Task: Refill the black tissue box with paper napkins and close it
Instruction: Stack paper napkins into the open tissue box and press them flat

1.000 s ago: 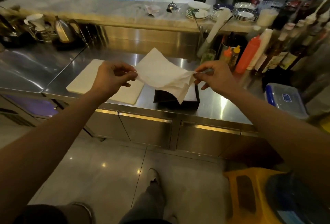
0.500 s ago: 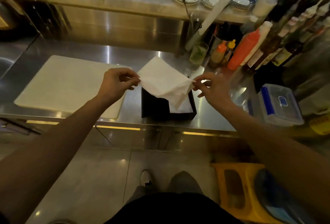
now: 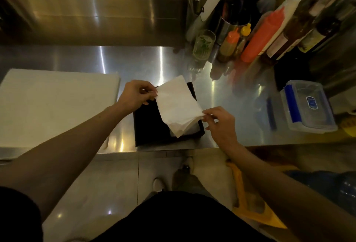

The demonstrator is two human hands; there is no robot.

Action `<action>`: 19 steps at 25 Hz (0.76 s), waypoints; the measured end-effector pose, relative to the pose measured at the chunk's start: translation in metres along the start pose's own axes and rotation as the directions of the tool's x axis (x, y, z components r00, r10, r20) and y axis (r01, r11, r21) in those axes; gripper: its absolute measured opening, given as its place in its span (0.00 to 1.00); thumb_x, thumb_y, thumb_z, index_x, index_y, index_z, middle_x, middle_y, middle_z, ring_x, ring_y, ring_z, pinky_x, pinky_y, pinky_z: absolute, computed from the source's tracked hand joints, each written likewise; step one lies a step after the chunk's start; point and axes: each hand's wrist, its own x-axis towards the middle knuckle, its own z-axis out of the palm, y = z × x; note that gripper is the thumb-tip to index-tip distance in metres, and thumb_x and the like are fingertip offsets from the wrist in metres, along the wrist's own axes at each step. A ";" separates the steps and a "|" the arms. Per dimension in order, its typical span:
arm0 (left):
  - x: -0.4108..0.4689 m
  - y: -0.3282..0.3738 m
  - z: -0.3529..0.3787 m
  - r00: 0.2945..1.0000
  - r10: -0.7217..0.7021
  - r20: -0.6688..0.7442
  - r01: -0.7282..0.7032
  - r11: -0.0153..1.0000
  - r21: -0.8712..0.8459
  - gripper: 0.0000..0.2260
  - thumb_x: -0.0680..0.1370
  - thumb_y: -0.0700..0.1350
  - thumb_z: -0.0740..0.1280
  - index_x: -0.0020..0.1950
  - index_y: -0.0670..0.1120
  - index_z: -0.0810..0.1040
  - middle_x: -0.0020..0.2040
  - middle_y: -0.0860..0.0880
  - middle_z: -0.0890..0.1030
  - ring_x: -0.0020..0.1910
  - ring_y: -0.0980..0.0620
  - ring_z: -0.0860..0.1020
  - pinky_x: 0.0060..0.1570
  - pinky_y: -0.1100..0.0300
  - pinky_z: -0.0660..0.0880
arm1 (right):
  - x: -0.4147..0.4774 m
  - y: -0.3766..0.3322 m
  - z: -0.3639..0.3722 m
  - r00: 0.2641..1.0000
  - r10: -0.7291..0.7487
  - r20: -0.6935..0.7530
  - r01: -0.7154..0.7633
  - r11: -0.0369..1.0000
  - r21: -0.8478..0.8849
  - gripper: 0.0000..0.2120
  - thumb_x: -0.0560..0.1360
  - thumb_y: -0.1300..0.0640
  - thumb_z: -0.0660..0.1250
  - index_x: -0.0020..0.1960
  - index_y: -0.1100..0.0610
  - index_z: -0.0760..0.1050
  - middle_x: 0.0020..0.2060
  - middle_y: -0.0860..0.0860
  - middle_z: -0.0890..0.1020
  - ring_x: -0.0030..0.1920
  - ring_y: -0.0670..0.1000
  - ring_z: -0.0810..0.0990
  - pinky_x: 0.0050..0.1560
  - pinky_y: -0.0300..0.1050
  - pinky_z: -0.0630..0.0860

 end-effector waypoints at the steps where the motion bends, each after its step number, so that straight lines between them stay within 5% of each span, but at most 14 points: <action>1: 0.011 0.000 0.003 1.000 -0.018 0.021 0.017 1.000 0.010 0.02 0.74 0.39 0.72 0.46 0.42 0.83 0.42 0.44 0.84 0.39 0.50 0.84 0.36 0.61 0.81 | 0.003 0.007 0.001 1.000 0.018 -0.007 -0.018 1.000 -0.001 0.05 0.76 0.65 0.69 0.51 0.62 0.81 0.46 0.55 0.82 0.43 0.53 0.83 0.40 0.51 0.83; 9: 0.053 -0.008 0.020 0.982 -0.105 0.155 0.087 0.989 0.121 0.02 0.74 0.39 0.72 0.45 0.45 0.83 0.38 0.48 0.83 0.36 0.51 0.84 0.33 0.65 0.78 | 0.000 0.020 0.016 0.994 -0.025 0.105 0.032 0.997 -0.068 0.05 0.74 0.65 0.70 0.50 0.63 0.81 0.44 0.57 0.82 0.42 0.52 0.81 0.46 0.42 0.80; 19: 0.067 -0.016 0.021 0.954 0.099 0.284 -0.153 0.973 0.172 0.05 0.74 0.37 0.72 0.48 0.44 0.83 0.39 0.49 0.83 0.37 0.58 0.83 0.41 0.67 0.79 | -0.006 0.009 0.005 0.982 0.015 0.186 0.016 0.986 -0.163 0.07 0.76 0.65 0.68 0.53 0.62 0.80 0.47 0.57 0.81 0.45 0.53 0.81 0.47 0.44 0.81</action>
